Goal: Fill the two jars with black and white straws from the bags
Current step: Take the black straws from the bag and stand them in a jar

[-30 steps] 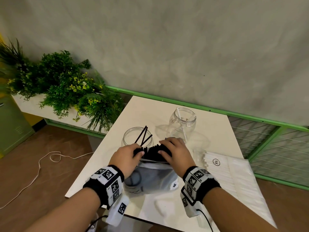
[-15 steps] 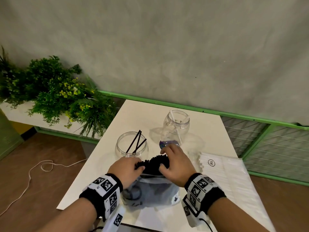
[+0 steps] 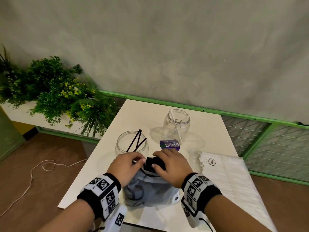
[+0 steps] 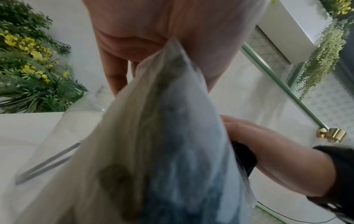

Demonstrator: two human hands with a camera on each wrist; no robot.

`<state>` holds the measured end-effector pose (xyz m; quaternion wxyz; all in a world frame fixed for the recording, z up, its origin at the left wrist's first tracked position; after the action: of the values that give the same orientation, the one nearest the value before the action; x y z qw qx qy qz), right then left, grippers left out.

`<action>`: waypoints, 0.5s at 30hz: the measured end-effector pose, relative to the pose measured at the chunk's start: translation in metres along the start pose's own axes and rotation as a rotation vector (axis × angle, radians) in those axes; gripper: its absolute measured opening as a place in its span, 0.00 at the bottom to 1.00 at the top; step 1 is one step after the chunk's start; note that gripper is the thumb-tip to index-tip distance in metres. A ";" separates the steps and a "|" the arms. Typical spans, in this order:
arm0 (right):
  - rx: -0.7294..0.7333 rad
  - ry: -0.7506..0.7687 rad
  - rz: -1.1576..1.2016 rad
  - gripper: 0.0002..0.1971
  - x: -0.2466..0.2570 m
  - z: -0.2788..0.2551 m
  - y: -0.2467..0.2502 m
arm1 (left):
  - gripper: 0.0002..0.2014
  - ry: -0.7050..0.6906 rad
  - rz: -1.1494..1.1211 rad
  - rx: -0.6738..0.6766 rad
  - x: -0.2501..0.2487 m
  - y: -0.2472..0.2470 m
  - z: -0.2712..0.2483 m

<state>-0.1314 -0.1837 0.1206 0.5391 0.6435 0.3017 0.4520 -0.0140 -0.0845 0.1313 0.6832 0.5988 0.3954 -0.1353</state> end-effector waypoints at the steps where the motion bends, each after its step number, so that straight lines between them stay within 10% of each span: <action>1: 0.004 0.008 0.010 0.29 0.002 0.001 0.000 | 0.06 -0.012 -0.002 0.014 -0.004 -0.002 0.001; 9: 0.014 -0.022 -0.069 0.25 0.005 0.008 -0.004 | 0.09 -0.042 -0.292 0.137 -0.009 -0.009 -0.008; 15: 0.027 -0.021 -0.098 0.26 0.000 0.006 -0.002 | 0.30 -0.046 0.097 0.290 0.003 -0.008 -0.027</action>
<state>-0.1261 -0.1859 0.1181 0.5550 0.6397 0.3332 0.4144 -0.0278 -0.0606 0.1243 0.6040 0.7064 0.3269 -0.1715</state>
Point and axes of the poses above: each hand's wrist, its own z-axis towards the middle knuckle, its own y-axis out of the back of the hand, x = y × z, the point moved 9 cm from there along z, towards the middle knuckle, and after that the axes turned 9 degrees about x, right-handed, at the moved point
